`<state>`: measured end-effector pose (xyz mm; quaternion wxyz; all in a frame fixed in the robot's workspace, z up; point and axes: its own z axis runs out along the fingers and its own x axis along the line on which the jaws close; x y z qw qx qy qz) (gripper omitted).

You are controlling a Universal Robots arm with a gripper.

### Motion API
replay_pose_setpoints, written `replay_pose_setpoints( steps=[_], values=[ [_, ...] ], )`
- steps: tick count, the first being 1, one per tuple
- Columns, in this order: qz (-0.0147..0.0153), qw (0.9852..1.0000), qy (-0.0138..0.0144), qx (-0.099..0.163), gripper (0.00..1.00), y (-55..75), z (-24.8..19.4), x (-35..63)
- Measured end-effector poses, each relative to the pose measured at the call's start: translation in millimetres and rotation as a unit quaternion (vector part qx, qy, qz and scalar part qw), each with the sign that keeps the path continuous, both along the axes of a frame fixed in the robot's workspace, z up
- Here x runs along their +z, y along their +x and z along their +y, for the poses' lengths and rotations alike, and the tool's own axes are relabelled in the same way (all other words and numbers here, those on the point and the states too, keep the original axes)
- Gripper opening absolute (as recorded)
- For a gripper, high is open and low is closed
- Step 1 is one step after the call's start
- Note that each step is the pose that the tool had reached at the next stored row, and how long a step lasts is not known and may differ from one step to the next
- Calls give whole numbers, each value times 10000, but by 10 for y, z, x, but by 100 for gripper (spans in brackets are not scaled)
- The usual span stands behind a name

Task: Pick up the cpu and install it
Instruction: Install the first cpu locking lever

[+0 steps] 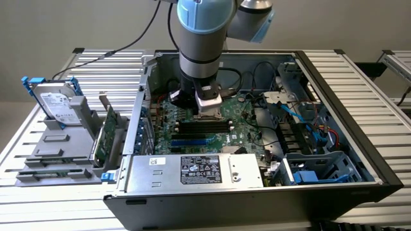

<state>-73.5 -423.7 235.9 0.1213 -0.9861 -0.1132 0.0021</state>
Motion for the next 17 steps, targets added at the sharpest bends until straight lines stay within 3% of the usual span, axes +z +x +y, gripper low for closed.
replay_pose_setpoints(
  steps=[9,17],
  values=[
    [0,9999,28,103,11,-31,5,-45],
    [0,9999,30,150,11,-45,73,-137]
  ],
)
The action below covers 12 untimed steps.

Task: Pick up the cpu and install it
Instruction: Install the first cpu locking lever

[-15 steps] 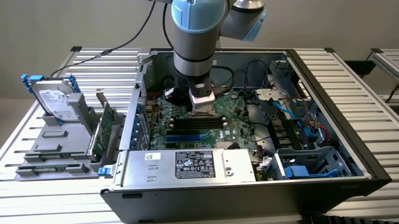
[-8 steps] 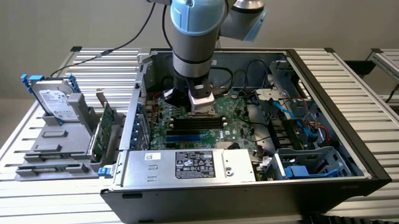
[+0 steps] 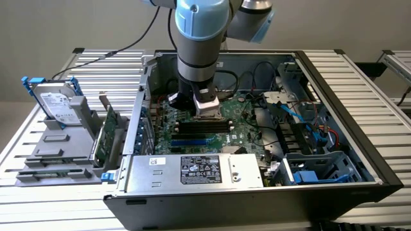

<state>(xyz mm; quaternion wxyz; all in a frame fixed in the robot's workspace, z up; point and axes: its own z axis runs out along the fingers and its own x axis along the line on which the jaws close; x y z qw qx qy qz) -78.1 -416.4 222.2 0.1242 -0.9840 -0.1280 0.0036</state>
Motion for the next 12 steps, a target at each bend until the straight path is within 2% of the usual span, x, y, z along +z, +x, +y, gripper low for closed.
replay_pose_setpoints(
  steps=[12],
  values=[
    [0,10000,2,38,11,-18,11,-108]
  ],
)
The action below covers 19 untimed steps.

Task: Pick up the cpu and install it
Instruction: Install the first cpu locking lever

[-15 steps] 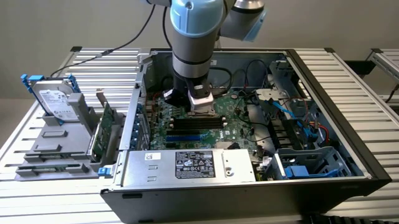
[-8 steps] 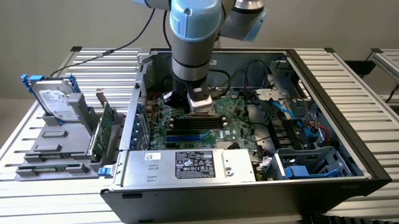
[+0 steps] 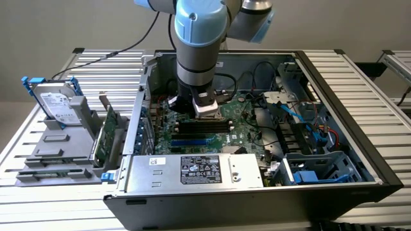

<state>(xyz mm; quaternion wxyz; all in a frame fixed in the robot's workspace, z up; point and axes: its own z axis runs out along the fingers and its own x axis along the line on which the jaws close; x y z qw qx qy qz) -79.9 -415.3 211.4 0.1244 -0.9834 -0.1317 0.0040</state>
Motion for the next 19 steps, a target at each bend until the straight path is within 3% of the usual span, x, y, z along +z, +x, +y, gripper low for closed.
replay_pose_setpoints(
  steps=[19],
  values=[
    [0,10000,0,0,11,-46,64,-110]
  ],
)
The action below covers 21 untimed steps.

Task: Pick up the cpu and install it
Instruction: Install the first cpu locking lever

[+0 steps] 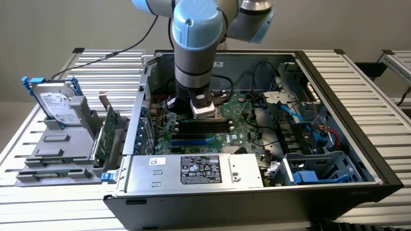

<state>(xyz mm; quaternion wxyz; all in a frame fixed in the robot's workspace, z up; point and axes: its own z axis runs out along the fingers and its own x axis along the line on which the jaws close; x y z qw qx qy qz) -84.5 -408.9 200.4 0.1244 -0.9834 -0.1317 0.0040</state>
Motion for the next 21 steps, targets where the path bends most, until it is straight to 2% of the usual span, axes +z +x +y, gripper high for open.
replay_pose_setpoints(
  steps=[9,15,18,21],
  values=[
    [-5,10000,6,0,11,0,35,-36],
    [4,10000,-8,0,11,-2,49,-32],
    [8,10000,-8,0,11,-2,56,18],
    [9,10000,-9,0,11,-2,58,116]
  ],
)
